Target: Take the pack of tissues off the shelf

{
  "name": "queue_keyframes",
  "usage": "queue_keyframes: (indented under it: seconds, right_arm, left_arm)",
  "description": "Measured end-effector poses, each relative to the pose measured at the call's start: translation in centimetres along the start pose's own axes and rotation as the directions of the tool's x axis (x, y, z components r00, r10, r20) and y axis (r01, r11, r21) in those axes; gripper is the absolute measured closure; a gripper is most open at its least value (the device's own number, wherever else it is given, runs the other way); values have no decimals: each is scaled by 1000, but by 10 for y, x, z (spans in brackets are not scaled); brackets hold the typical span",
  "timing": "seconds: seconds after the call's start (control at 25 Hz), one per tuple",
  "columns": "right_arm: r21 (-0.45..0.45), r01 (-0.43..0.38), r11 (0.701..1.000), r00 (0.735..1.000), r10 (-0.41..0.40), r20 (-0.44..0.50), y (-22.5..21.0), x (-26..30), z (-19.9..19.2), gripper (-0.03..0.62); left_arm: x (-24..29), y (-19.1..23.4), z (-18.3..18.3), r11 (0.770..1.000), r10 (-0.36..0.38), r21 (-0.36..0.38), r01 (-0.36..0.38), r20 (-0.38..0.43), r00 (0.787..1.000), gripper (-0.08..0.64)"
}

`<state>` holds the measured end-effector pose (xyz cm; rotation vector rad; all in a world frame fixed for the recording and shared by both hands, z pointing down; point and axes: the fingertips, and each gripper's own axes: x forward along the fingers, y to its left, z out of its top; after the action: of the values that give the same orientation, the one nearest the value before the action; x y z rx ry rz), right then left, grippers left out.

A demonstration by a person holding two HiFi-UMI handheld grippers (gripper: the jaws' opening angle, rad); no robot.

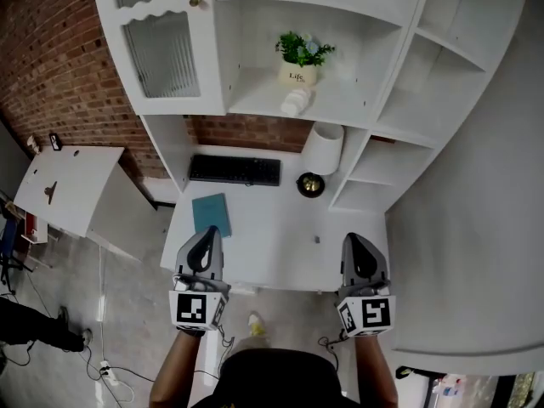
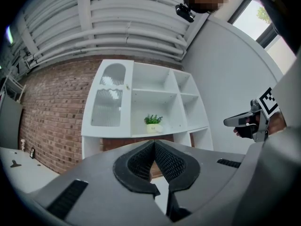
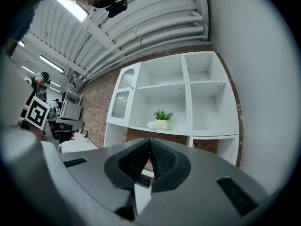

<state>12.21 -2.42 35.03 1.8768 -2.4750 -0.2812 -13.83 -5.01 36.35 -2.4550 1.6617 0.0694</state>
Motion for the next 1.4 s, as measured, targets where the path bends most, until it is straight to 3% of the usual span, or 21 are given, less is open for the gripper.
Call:
queue_keyframes:
  seconds: [0.2,0.4,0.72,1.08,1.4]
  right_arm:
    - [-39,-3,999,1000,4,19,11,61,12,591]
    - [-49,-21,999,1000,22,16,10,112,17,541]
    - [-51,-111,993,994,111,-2,4,174,15,366]
    - [-60,-147,987,989,146,-7,-3,260,22,295]
    - [-106,-153,982,988,151,-33,-5,326,25,281]
  left_arm:
    - [50,29,-1,999,-54,-5,54,9,998,543]
    - [101,42,-5,997,-83,-5,83,13,996,543]
    - [167,35,-2,993,-114,21,114,22,993,543]
    - [244,30,-1,991,-131,28,132,-13,991,543]
    - [284,19,19,989,-148,7,148,19,989,543]
